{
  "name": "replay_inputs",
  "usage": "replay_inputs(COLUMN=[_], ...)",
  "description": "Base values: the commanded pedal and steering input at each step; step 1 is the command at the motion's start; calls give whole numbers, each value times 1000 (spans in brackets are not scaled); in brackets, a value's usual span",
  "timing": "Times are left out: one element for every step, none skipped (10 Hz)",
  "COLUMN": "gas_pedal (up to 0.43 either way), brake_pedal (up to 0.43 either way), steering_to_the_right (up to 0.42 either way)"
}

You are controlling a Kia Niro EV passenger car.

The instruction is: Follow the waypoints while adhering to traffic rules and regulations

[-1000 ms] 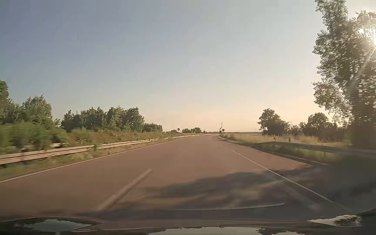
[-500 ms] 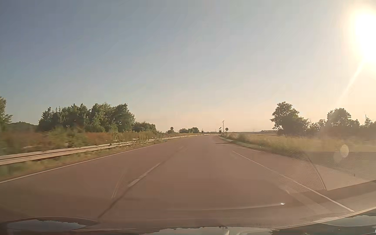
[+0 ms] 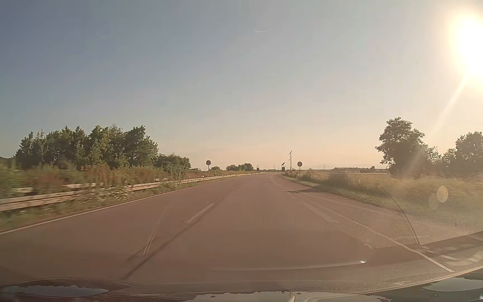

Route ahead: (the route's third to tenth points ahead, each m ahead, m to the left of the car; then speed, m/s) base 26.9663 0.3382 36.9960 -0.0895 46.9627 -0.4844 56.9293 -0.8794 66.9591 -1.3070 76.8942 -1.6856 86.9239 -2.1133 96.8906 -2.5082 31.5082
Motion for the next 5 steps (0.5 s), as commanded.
replay_inputs(gas_pedal=[248,248,248,248,248], brake_pedal=[0,0,0,0,0], steering_to_the_right=[4,4,4,4,4])
